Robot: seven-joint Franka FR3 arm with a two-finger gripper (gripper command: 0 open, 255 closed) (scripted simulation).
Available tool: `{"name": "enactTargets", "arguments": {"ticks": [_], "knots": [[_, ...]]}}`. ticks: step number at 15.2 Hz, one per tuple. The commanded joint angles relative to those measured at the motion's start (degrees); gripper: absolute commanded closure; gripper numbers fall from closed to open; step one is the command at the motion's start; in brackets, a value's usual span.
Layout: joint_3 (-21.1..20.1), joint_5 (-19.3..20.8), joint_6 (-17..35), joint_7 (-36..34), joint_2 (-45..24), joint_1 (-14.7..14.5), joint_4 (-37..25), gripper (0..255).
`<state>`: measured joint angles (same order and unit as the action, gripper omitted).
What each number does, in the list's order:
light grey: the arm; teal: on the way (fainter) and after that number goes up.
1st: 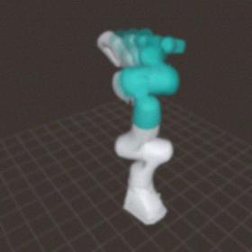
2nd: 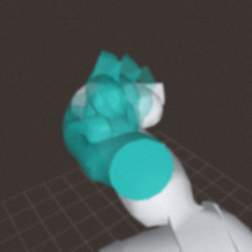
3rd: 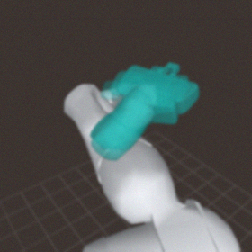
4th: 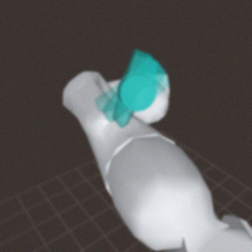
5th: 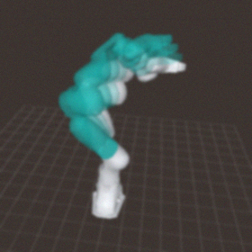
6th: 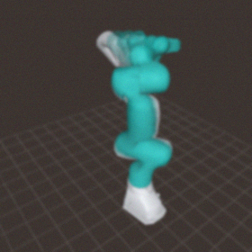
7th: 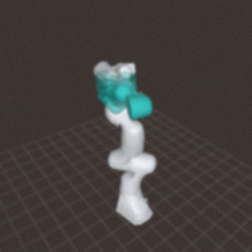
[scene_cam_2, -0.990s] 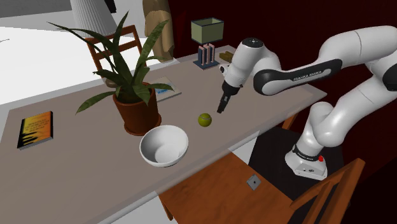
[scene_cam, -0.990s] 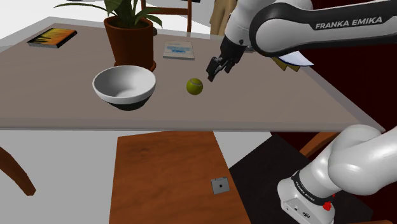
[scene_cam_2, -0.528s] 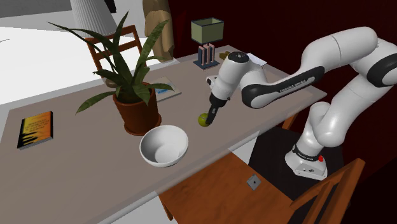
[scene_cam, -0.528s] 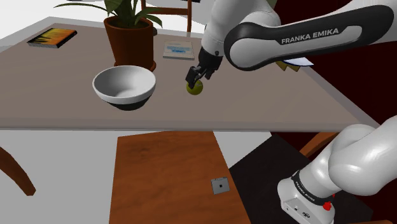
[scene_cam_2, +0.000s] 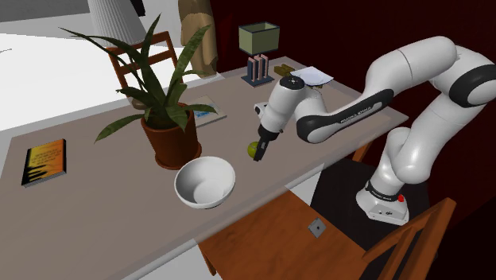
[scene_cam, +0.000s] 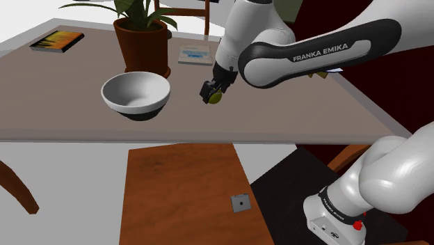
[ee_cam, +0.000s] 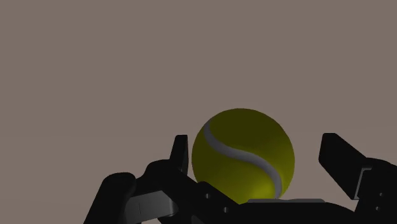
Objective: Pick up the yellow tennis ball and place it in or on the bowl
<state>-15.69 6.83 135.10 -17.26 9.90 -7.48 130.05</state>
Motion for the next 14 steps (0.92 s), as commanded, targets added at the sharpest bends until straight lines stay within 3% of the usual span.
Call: {"name": "enactTargets", "arguments": {"ticks": [1,6,7,14], "knots": [[-0.01,0.09,0.29,-0.05,-0.18,0.03,0.09,0],[-0.01,0.09,0.28,-0.05,-0.17,0.03,0.08,0],[-0.01,0.09,0.28,-0.05,-0.17,0.03,0.08,255],[-0.01,0.08,0.27,-0.06,-0.16,0.02,0.08,255]]}}
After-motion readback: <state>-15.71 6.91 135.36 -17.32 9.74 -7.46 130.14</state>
